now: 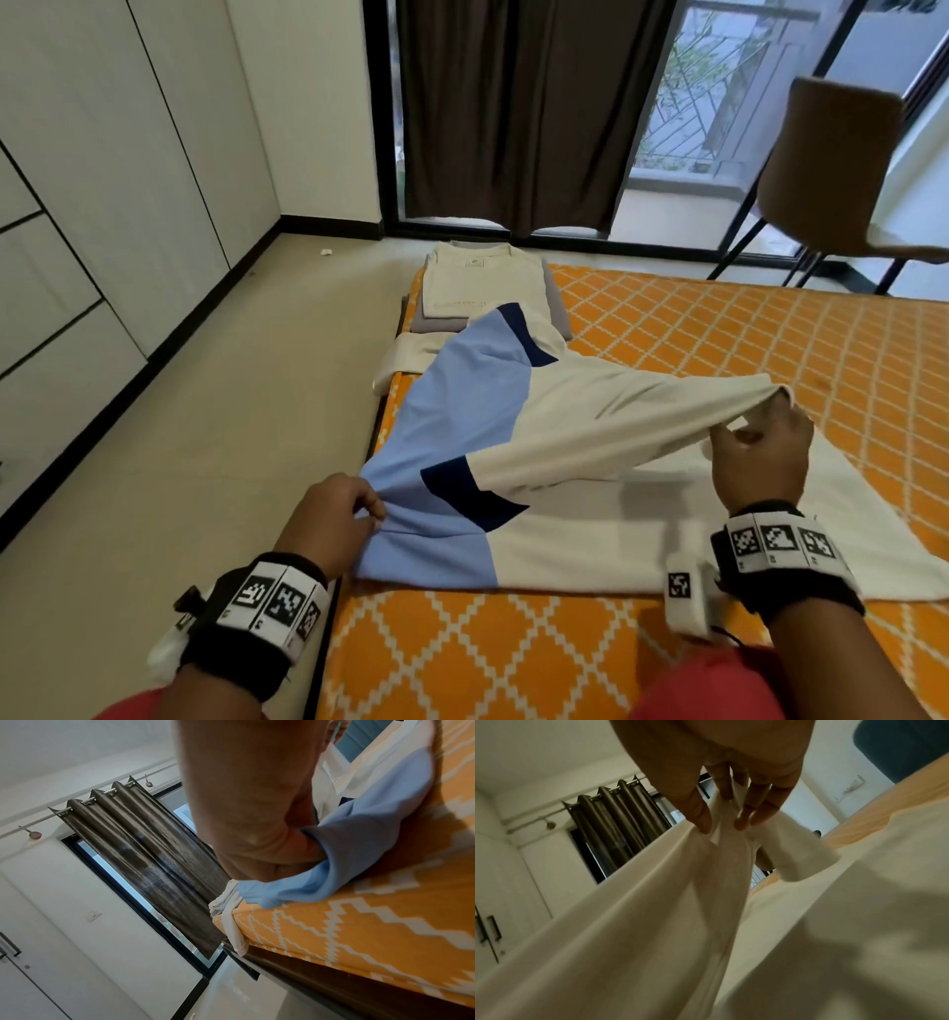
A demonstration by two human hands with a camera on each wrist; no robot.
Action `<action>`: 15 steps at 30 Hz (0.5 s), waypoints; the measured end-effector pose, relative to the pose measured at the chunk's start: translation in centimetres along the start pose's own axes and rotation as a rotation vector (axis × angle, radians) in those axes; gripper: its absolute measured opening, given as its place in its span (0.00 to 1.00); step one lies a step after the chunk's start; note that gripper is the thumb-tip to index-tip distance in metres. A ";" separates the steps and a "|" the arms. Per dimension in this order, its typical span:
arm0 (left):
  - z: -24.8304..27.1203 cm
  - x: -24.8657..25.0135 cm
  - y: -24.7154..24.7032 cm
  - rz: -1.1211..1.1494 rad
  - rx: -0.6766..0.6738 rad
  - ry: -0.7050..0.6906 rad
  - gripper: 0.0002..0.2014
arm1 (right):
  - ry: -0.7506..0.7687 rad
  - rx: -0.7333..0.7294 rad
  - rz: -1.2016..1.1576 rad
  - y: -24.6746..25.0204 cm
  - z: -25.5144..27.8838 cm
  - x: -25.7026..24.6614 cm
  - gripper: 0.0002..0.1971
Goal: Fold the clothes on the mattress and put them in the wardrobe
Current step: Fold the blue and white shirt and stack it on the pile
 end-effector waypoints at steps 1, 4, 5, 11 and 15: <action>0.0 0.1 0.0 -0.002 0.006 -0.010 0.08 | 0.001 0.020 -0.051 0.0 0.0 -0.3 0.27; 0.0 0.1 0.1 0.005 0.036 -0.030 0.13 | 0.059 0.181 -0.248 1.0 0.0 -1.4 0.23; 0.1 0.0 0.2 0.024 0.060 -0.031 0.13 | 0.097 0.223 -0.377 1.5 0.2 -1.8 0.19; -0.2 -0.1 -0.4 0.054 0.023 -0.007 0.14 | -0.342 0.351 -0.836 3.0 -0.6 0.6 0.14; -0.2 0.4 -0.9 -0.037 -0.057 0.033 0.16 | -0.528 0.347 -0.851 2.7 -1.5 3.2 0.10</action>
Point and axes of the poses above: each hand's wrist, its own z-axis away from the middle knuckle, its own y-axis out of the back of the hand, x = y × z, the point moved 4 cm from there along -z, towards the middle knuckle, and after that the axes turned 8 degrees about -y, right-handed, at the moved point
